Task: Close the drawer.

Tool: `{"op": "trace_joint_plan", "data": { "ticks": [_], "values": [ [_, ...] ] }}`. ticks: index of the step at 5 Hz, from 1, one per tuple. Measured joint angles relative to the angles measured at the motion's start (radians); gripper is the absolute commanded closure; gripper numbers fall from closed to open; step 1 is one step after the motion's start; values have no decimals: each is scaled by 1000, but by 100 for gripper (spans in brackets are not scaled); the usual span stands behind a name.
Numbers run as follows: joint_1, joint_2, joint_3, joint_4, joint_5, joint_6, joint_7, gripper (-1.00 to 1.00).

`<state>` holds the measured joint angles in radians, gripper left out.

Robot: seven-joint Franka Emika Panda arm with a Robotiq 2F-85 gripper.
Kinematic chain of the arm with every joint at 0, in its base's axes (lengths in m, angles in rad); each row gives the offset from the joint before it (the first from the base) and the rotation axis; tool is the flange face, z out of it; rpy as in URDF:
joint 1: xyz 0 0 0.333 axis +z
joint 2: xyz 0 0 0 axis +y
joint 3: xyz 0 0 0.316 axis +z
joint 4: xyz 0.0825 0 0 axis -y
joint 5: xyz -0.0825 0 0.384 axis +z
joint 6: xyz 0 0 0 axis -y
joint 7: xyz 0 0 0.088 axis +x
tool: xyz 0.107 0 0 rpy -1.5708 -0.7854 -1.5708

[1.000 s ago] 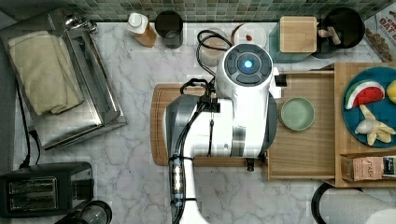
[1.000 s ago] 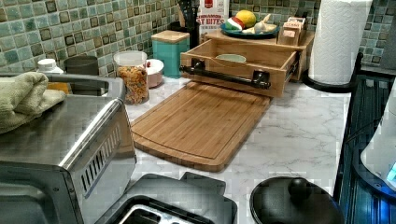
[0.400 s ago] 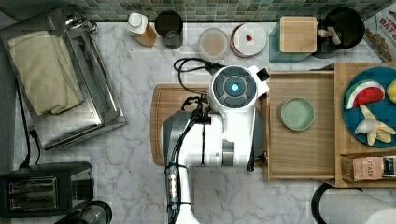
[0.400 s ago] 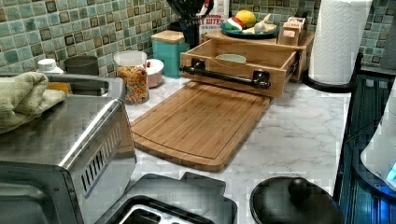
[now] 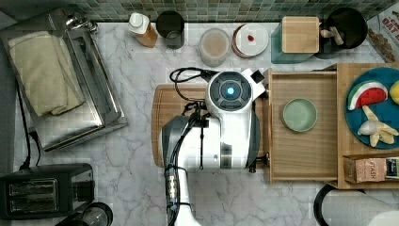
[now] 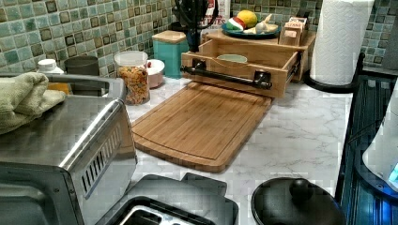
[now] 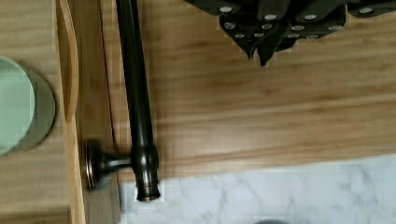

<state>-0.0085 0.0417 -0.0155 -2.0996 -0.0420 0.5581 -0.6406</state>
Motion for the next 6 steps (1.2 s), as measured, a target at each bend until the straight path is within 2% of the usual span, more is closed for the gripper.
{"op": "trace_joint_plan", "data": {
  "ticks": [1,4,6],
  "values": [
    [2,16,0,-16,-36,122,4,100],
    [6,112,49,-53,-95,164,9,100],
    [5,128,52,-131,-200,216,9,100]
  ]
}}
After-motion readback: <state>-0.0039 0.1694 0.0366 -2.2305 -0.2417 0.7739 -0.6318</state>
